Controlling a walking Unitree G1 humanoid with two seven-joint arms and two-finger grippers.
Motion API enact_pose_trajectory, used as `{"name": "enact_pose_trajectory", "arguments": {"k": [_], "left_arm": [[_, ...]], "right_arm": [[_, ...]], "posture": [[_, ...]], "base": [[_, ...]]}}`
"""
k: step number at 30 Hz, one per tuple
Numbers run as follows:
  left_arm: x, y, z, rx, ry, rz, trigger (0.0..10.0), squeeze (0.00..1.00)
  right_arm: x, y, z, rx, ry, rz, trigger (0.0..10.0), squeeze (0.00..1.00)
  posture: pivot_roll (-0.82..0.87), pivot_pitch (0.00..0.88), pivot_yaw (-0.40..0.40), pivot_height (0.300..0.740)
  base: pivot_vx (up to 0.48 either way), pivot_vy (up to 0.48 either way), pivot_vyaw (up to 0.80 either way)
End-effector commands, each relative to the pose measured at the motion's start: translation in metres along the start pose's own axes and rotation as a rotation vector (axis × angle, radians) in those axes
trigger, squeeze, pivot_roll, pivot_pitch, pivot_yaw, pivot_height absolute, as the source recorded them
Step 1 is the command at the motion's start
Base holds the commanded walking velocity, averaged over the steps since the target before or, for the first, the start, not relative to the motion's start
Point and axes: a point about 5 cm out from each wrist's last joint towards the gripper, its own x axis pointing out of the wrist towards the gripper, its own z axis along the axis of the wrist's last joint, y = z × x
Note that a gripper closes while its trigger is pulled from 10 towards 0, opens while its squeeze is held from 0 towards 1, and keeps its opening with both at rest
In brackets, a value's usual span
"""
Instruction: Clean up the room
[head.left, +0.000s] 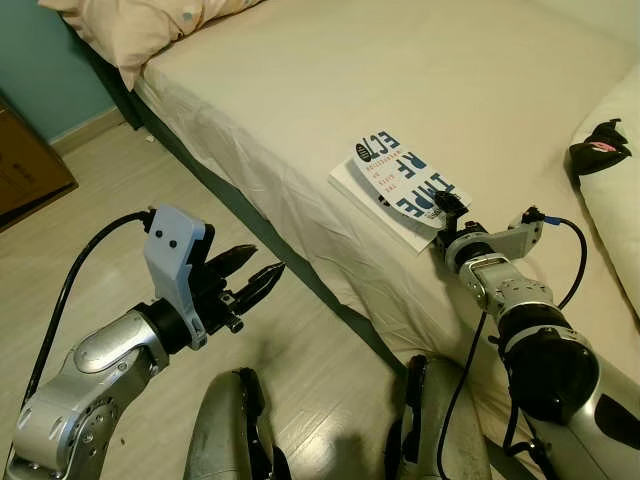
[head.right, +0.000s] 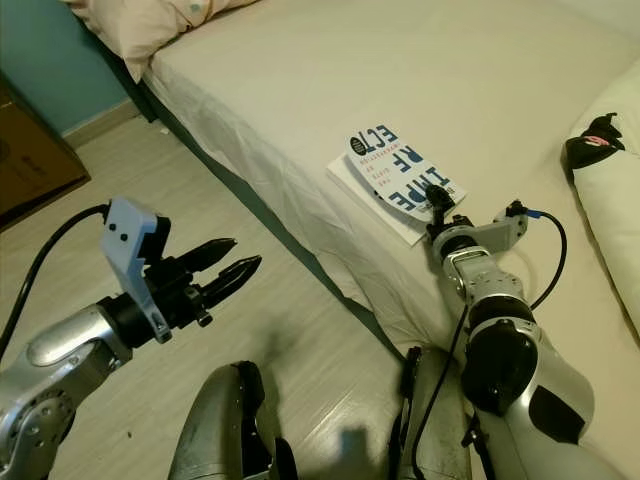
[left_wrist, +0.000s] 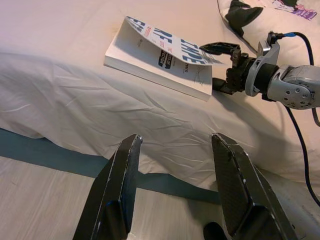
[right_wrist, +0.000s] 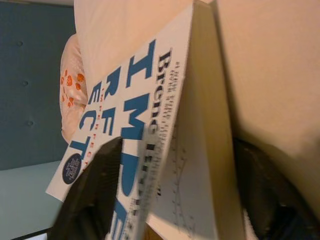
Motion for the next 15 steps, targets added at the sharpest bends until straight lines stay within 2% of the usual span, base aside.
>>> {"name": "enact_pose_trajectory", "arguments": {"k": [1, 2, 8, 15], "left_arm": [[-0.004, -0.002, 0.0, 0.013, 0.016, -0.005, 10.0, 0.0], [-0.004, -0.002, 0.0, 0.016, 0.014, -0.002, 10.0, 0.0], [-0.001, -0.002, 0.0, 0.02, 0.005, 0.005, 10.0, 0.0], [0.006, 0.003, -0.002, 0.029, -0.025, 0.046, 10.0, 0.0]], "right_arm": [[-0.001, -0.009, -0.012, 0.029, 0.037, -0.032, 1.4, 0.0], [-0.002, -0.01, -0.011, 0.032, 0.031, -0.031, 0.0, 0.0], [-0.001, -0.008, -0.007, 0.039, 0.017, -0.021, 0.0, 0.0], [0.002, 0.006, -0.002, 0.025, 0.018, 0.033, 0.0, 0.0]], "posture": [[0.24, 0.419, 0.096, 0.536], [0.23, 0.415, 0.096, 0.536], [0.22, 0.406, 0.094, 0.536], [0.16, 0.374, 0.075, 0.536]], "base": [[0.0, 0.0, 0.0], [0.0, 0.0, 0.0], [0.0, 0.0, 0.0], [0.0, 0.0, 0.0]]}}
